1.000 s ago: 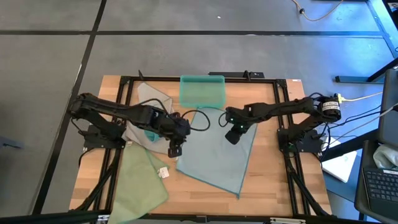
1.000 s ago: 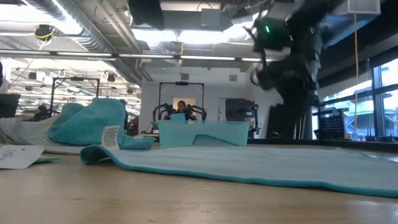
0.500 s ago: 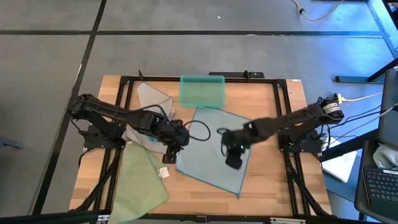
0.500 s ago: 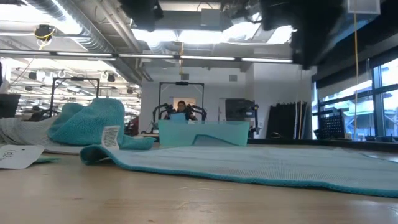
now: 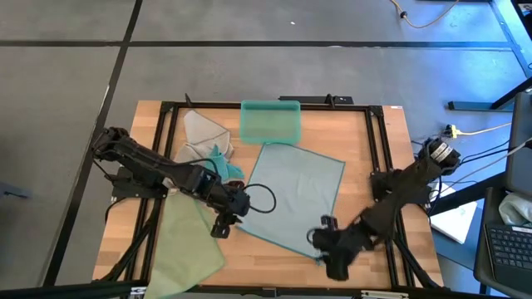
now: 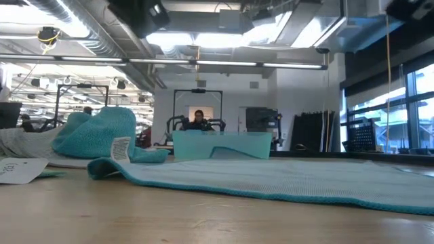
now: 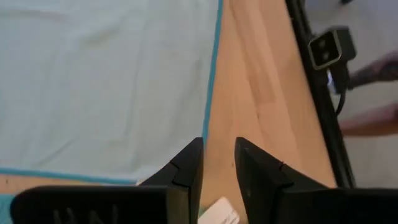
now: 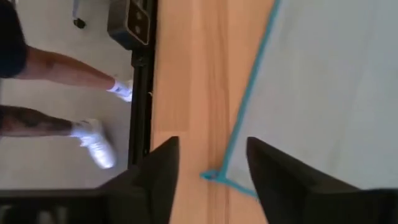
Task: Fold microfiber towels
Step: Fold the light blue towel
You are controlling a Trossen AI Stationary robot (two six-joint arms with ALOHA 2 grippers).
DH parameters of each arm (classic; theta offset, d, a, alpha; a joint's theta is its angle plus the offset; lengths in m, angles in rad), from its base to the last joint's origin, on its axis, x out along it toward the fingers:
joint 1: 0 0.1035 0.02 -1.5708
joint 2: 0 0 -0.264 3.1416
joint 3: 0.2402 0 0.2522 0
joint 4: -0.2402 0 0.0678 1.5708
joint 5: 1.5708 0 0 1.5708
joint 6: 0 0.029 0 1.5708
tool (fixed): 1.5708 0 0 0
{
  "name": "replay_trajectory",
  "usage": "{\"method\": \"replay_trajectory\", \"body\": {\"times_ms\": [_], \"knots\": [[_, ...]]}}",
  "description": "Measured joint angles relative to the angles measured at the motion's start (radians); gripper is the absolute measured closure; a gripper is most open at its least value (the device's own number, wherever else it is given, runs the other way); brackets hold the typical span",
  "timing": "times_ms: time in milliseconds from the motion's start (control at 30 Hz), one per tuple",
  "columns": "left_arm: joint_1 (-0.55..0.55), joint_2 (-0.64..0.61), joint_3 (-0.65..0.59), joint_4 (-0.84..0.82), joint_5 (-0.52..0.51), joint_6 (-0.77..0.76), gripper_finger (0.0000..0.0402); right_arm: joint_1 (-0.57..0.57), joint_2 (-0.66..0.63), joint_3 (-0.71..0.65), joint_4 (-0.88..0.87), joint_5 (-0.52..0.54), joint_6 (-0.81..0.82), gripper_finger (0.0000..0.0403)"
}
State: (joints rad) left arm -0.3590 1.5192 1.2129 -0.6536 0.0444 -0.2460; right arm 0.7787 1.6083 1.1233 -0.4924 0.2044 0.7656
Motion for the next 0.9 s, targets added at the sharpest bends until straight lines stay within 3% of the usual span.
{"method": "replay_trajectory", "body": {"times_ms": [133,267,500,900], "knots": [[-0.024,0.000,0.000,0.029,-0.100,-0.085,0.0317,0.060,0.111,0.000,0.031,0.038,-0.034,0.0166],[-0.044,0.000,0.000,0.029,-0.164,-0.212,0.0317,0.088,0.203,0.000,0.020,0.032,-0.032,0.0160],[-0.109,0.000,0.000,0.029,-0.183,-0.387,0.0317,0.089,0.281,0.000,-0.109,0.033,0.016,0.0183],[-0.185,0.000,0.000,0.028,-0.189,-0.455,0.0317,0.101,0.287,0.003,-0.011,0.066,-0.014,0.0218]]}}
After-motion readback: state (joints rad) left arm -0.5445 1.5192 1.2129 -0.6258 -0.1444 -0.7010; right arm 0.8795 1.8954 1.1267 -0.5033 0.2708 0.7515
